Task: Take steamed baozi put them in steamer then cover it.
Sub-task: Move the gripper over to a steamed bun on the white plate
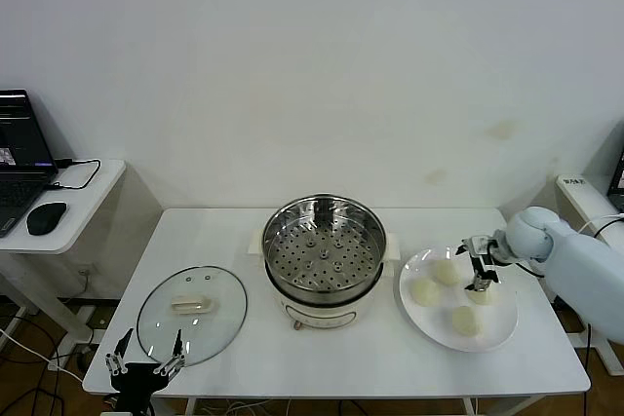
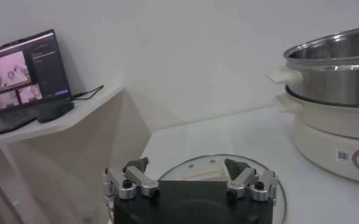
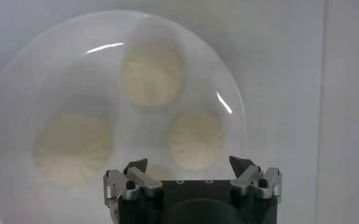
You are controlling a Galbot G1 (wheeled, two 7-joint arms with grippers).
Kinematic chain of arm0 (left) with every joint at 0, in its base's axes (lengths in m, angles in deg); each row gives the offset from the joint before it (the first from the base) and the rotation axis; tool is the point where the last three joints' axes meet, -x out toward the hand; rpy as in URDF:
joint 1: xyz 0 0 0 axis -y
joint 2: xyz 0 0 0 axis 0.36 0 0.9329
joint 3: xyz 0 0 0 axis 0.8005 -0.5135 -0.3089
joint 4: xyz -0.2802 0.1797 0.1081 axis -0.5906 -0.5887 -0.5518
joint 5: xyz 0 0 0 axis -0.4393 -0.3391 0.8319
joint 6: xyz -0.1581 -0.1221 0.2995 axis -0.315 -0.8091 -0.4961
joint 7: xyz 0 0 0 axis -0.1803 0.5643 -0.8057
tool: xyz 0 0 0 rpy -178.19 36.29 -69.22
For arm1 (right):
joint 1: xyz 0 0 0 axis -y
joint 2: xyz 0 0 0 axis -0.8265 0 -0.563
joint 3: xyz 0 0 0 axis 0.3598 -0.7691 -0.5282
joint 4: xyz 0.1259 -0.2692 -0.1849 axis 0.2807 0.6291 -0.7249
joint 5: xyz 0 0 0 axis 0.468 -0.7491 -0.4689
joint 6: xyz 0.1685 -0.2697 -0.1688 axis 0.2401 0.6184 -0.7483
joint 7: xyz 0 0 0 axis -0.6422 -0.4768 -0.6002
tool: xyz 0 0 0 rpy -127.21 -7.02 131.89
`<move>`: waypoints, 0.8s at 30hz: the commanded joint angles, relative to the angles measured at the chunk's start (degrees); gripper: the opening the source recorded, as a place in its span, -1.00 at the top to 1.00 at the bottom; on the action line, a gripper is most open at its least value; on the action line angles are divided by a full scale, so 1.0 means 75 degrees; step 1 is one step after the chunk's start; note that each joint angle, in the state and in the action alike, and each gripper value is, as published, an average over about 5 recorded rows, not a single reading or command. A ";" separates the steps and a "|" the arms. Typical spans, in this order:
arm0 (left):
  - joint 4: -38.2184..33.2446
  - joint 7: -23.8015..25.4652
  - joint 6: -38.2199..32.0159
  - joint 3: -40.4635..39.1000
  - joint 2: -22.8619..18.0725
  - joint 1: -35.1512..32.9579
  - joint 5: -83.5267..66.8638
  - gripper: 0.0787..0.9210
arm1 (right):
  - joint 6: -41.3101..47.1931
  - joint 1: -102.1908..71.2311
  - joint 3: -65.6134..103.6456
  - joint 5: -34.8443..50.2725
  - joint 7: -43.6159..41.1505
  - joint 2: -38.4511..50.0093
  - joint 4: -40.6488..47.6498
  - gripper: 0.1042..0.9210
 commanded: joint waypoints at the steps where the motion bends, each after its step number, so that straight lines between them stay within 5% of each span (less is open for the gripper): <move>1: 0.0015 -0.0001 0.0025 0.0000 0.0007 0.0003 0.0014 -0.77 | -0.0018 0.0134 -0.0199 -0.0111 0.0020 -0.0614 0.0694 -0.76; 9: 0.0108 -0.0010 0.0025 0.0030 0.0012 0.0087 0.0009 -0.77 | 0.0113 0.0167 -0.0214 -0.0294 0.0021 -0.0782 0.0980 -0.71; 24: 0.0110 -0.0035 0.0022 0.0046 0.0038 0.0097 0.0006 -0.77 | 0.0164 0.0265 -0.0291 -0.0284 -0.0019 -0.0760 0.0998 -0.26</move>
